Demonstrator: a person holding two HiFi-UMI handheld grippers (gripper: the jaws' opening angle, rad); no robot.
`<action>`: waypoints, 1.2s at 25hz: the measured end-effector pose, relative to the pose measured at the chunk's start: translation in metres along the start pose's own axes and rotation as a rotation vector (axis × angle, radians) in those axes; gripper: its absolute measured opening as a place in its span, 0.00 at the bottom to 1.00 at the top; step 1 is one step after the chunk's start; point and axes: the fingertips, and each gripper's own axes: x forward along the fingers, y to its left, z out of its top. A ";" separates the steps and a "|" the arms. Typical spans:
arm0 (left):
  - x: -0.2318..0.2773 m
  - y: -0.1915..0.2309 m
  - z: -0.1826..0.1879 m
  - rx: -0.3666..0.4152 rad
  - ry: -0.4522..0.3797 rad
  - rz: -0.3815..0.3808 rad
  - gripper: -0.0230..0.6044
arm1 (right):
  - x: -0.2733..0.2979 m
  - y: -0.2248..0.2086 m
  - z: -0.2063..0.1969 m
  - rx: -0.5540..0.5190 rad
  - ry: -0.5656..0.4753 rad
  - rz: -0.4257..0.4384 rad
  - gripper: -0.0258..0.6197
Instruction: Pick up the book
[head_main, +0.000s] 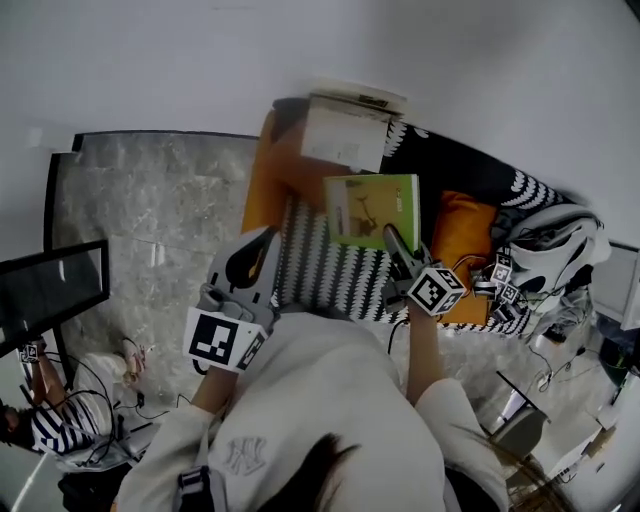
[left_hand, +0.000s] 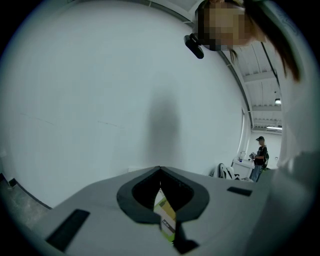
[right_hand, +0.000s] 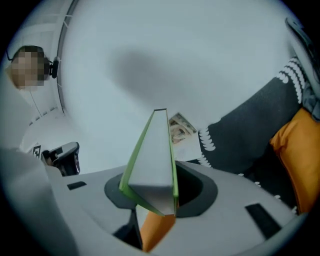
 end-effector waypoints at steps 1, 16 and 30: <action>-0.001 -0.001 0.002 0.002 -0.009 -0.003 0.05 | -0.007 0.009 0.007 -0.013 -0.025 -0.006 0.28; -0.023 -0.034 0.029 0.038 -0.100 -0.080 0.05 | -0.095 0.131 0.057 -0.101 -0.231 -0.011 0.28; -0.043 -0.052 0.035 0.068 -0.125 -0.124 0.05 | -0.121 0.195 0.041 -0.391 -0.178 0.045 0.27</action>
